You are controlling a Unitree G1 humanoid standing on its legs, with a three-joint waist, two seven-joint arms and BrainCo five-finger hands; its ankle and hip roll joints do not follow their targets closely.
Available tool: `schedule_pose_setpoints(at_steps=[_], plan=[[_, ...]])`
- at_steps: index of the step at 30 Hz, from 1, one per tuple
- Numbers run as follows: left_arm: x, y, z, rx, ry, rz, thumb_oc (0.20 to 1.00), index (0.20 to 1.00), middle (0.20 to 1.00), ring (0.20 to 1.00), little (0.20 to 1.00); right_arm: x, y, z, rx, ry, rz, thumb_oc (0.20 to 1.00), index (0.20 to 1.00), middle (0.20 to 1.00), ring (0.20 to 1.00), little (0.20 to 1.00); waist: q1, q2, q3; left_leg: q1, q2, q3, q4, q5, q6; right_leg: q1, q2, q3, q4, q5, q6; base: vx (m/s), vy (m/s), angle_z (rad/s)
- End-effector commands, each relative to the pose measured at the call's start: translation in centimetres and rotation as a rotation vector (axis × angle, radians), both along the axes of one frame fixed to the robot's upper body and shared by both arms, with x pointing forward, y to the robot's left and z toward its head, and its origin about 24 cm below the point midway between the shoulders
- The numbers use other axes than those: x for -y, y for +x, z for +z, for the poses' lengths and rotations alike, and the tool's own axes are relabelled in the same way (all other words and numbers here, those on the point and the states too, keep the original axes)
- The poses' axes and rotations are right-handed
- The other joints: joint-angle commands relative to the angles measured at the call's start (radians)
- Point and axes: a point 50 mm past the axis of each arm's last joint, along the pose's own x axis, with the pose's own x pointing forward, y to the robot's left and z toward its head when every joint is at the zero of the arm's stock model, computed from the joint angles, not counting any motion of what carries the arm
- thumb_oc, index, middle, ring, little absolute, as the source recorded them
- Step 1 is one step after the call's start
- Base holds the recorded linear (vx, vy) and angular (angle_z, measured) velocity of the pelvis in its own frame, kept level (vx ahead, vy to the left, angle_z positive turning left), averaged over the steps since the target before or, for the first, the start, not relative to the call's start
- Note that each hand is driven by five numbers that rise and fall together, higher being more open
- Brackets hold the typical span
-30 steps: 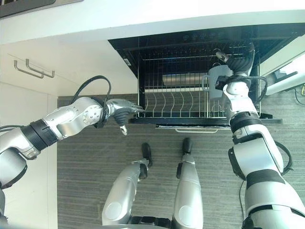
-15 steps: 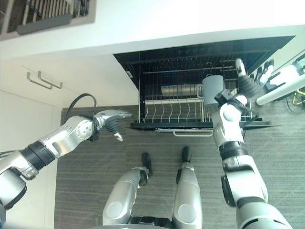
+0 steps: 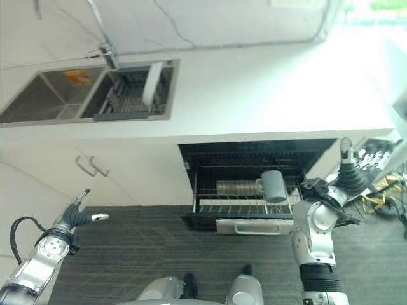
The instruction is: Place the dishes in the dishwasher.
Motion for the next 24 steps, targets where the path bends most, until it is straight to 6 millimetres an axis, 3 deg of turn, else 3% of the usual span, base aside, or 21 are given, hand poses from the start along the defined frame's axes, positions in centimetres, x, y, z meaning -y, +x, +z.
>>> schedule_pose_setpoints(at_steps=[1, 3, 4, 6, 7, 8, 9, 10, 11, 12, 15, 16, 18, 20, 22, 24], plan=[[2.1, 3.7, 8.0, 0.505, -0.108, -0.173, 1.0, 1.0, 1.0, 1.0, 1.0, -0.4, -0.4, 3.2, 0.17, -0.167, 0.065, 1.0, 1.0, 1.0, 1.0, 1.0, -0.024, 0.017, -0.009, -0.037, -0.004, -0.069, 0.006, 0.02, 0.017, 0.031, 0.019, -0.031, 0.05, -0.003, 0.034, 0.02, 0.117, 0.33], [3.0, 3.1, 9.3, 0.628, -0.213, -0.225, 1.0, 1.0, 1.0, 1.0, 1.0, -0.5, -1.0, 2.5, 0.169, -0.187, 0.13, 1.0, 1.0, 1.0, 1.0, 1.0, -0.027, 0.013, -0.033, -0.046, -0.006, -0.081, 0.006, 0.019, 0.023, 0.048, 0.088, -0.03, 0.05, -0.02, 0.025, 0.03, 0.077, 0.19], [3.5, 3.0, 10.0, 0.701, -0.293, -0.232, 1.0, 1.0, 1.0, 1.0, 1.0, -0.6, -1.2, 2.4, 0.17, -0.214, 0.166, 1.0, 1.0, 1.0, 1.0, 1.0, -0.031, 0.005, -0.045, -0.049, -0.015, -0.092, 0.006, 0.018, 0.027, 0.054, 0.153, -0.022, 0.05, -0.041, 0.008, 0.03, 0.016, 0.05], [3.9, 3.0, 10.7, 0.788, -0.379, -0.232, 1.0, 1.0, 1.0, 1.0, 1.0, -0.9, -1.2, 2.6, 0.184, -0.246, 0.197, 1.0, 1.0, 1.0, 1.0, 1.0, -0.024, -0.008, -0.059, -0.052, -0.026, -0.089, 0.006, 0.017, 0.021, 0.059, 0.211, -0.061, 0.05, -0.065, -0.015, 0.0, -0.016, -0.05], [4.2, 3.1, 11.5, 0.87, -0.41, -0.237, 1.0, 1.0, 1.0, 1.0, 1.0, -1.1, -0.9, 3.2, 0.217, -0.273, 0.229, 1.0, 1.0, 1.0, 1.0, 1.0, -0.013, -0.017, -0.06, -0.052, -0.031, -0.066, 0.006, 0.017, 0.016, 0.042, 0.199, -0.116, 0.05, -0.066, -0.014, -0.04, -0.055, -0.28], [4.6, 3.2, 12.1, 0.912, -0.414, -0.249, 1.0, 1.0, 1.0, 1.0, 1.0, -1.2, -0.8, 3.6, 0.238, -0.284, 0.245, 1.0, 1.0, 1.0, 1.0, 1.0, -0.015, -0.021, -0.06, -0.052, -0.033, -0.063, 0.006, 0.021, 0.018, 0.039, 0.195, -0.11, 0.05, -0.093, -0.03, -0.05, -0.096, -0.58], [5.5, 3.3, 12.8, 0.961, -0.432, -0.279, 1.0, 1.0, 1.0, 1.0, 1.0, -1.3, -0.8, 4.2, 0.255, -0.307, 0.266, 1.0, 1.0, 1.0, 1.0, 1.0, -0.038, -0.046, -0.052, -0.006, -0.053, -0.024, 0.006, 0.01, 0.021, 0.017, 0.189, -0.06, 0.05, -0.104, -0.046, 0.02, -0.1, -0.63], [5.8, 3.2, 13.1, 0.986, -0.451, -0.3, 1.0, 1.0, 1.0, 1.0, 1.0, -1.3, -0.8, 4.4, 0.256, -0.327, 0.267, 1.0, 1.0, 1.0, 1.0, 1.0, -0.037, -0.067, -0.044, 0.016, -0.062, 0.006, 0.007, 0.011, 0.017, 0.028, 0.168, -0.057, 0.05, -0.108, -0.056, 0.07, -0.094, -0.14], [6.3, 3.0, 13.2, 0.992, -0.467, -0.318, 1.0, 1.0, 1.0, 1.0, 1.0, -1.3, -0.9, 4.5, 0.252, -0.344, 0.26, 1.0, 1.0, 1.0, 1.0, 1.0, -0.034, -0.077, -0.023, 0.003, -0.057, -0.001, 0.094, 0.036, -0.005, 0.052, 0.165, -0.048, 0.05, -0.113, -0.064, 0.09, -0.028, 0.23], [6.7, 3.1, 13.5, 0.992, -0.468, -0.34, 1.0, 1.0, 1.0, 1.0, 1.0, -1.5, -0.8, 4.4, 0.247, -0.344, 0.272, 1.0, 1.0, 1.0, 1.0, 1.0, -0.03, -0.076, -0.005, -0.057, -0.049, -0.052, 0.173, 0.102, -0.033, 0.061, 0.18, -0.021, 0.05, -0.1, -0.078, 0.14, 0.079, 0.31], [7.0, 3.5, 13.6, 0.977, -0.458, -0.348, 1.0, 1.0, 1.0, 1.0, 1.0, -2.4, -0.1, 4.4, 0.227, -0.351, 0.337, 1.0, 1.0, 1.0, 1.0, 1.0, -0.024, -0.061, -0.01, -0.076, 0.008, -0.114, 0.006, 0.197, -0.061, 0.079, 0.202, 0.037, 0.05, -0.115, -0.073, 0.21, 0.284, -0.15], [7.3, 3.5, 13.4, 0.972, -0.447, -0.341, 1.0, 1.0, 1.0, 1.0, 1.0, -2.9, 0.3, 4.5, 0.216, -0.365, 0.365, 1.0, 1.0, 1.0, 1.0, 1.0, -0.009, -0.038, -0.006, -0.163, 0.05, -0.2, 0.006, 0.241, -0.095, 0.103, 0.219, 0.081, 0.05, -0.139, -0.072, 0.25, 0.474, -0.42], [7.4, 3.5, 13.1, 0.959, -0.427, -0.325, 1.0, 1.0, 1.0, 1.0, 1.0, -3.3, 0.8, 4.7, 0.196, -0.381, 0.397, 1.0, 1.0, 1.0, 1.0, 1.0, 0.006, -0.021, -0.012, -0.226, 0.063, -0.295, 0.006, 0.235, -0.115, 0.119, 0.218, 0.134, 0.05, -0.161, -0.063, 0.27, 0.58, -0.59], [7.3, 3.5, 12.9, 0.952, -0.418, -0.339, 1.0, 1.0, 1.0, 1.0, 1.0, -2.8, 0.4, 4.7, 0.175, -0.414, 0.353, 1.0, 1.0, 1.0, 1.0, 1.0, -0.012, -0.009, -0.027, -0.246, 0.101, -0.23, 0.006, 0.198, -0.119, 0.14, 0.188, 0.127, 0.05, -0.179, -0.043, 0.27, 0.611, -1.11], [7.6, 3.7, 13.0, 0.946, -0.4, -0.362, 1.0, 1.0, 1.0, 1.0, 1.0, -1.2, -0.8, 3.7, 0.168, -0.315, 0.324, 1.0, 1.0, 1.0, 1.0, 1.0, -0.032, -0.015, -0.048, -0.191, 0.06, -0.218, 0.006, 0.134, -0.094, 0.14, 0.129, 0.125, 0.05, -0.162, -0.004, 0.33, 0.618, -0.27], [8.0, 3.4, 13.4, 0.955, -0.366, -0.377, 1.0, 1.0, 1.0, 1.0, 1.0, -0.9, -1.1, 3.4, 0.165, -0.295, 0.319, 1.0, 1.0, 1.0, 1.0, 1.0, -0.032, -0.015, -0.054, -0.157, 0.033, -0.216, 0.006, 0.112, -0.065, 0.129, 0.105, 0.101, 0.05, -0.136, 0.004, 0.26, 0.443, -0.13]])
